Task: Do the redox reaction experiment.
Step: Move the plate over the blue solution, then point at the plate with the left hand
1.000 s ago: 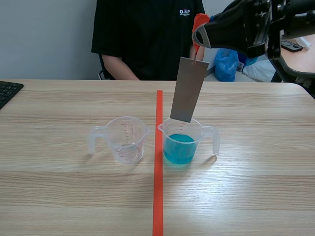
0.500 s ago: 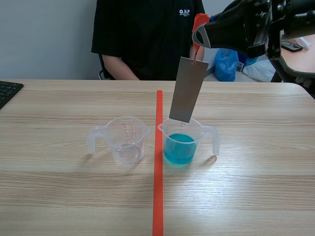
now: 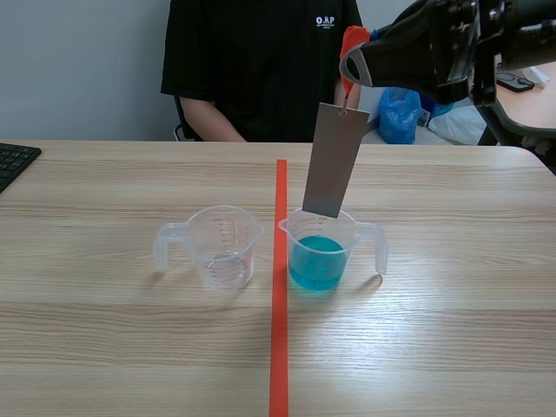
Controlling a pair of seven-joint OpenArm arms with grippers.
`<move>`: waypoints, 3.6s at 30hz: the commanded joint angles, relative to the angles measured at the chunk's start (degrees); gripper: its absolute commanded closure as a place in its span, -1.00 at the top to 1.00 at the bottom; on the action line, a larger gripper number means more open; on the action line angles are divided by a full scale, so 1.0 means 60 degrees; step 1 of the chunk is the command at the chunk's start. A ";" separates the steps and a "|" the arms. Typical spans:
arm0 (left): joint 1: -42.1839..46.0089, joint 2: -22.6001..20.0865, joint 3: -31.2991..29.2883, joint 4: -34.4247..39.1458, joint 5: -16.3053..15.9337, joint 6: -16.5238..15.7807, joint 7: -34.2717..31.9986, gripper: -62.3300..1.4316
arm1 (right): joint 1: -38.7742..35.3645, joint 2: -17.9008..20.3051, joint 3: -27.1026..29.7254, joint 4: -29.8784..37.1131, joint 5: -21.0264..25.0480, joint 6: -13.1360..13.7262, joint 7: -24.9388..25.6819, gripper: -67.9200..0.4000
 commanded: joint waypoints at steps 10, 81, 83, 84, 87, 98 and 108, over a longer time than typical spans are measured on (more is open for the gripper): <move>-0.3974 0.1082 0.3767 -0.0568 -0.0084 -0.0019 0.1446 -0.86 | 0.0237 0.0106 0.0066 0.0018 0.0102 -0.0036 0.0000 -0.94; -0.7355 0.5100 0.7759 -0.1002 -0.3748 -0.0019 0.4353 -0.85 | 0.0237 0.0106 0.0066 0.0018 0.0102 -0.0033 -0.0029 -0.94; -0.7355 0.5104 0.7759 -0.1002 -0.3748 -0.0019 0.4353 -0.85 | 0.0237 0.0106 0.0066 0.0018 0.0102 -0.0033 -0.0029 -0.94; -0.7355 0.5100 0.7759 -0.1002 -0.3748 -0.0019 0.4353 -0.85 | 0.0237 0.0106 0.0066 0.0018 0.0102 -0.0033 -0.0029 -0.94; -0.7355 0.5100 0.7759 -0.1002 -0.3748 -0.0019 0.4357 -0.85 | 0.0237 0.0106 0.0066 0.0018 0.0102 -0.0033 -0.0029 -0.94; -0.7351 0.5100 0.7759 -0.1002 -0.3752 -0.0019 0.4382 -0.85 | 0.0237 0.0106 0.0066 0.0018 0.0102 -0.0033 -0.0033 -0.94; -0.7216 0.5100 0.7759 -0.0998 -0.3756 -0.0019 0.4371 -0.85 | 0.0237 0.0106 0.0066 0.0018 0.0102 -0.0033 -0.0033 -0.94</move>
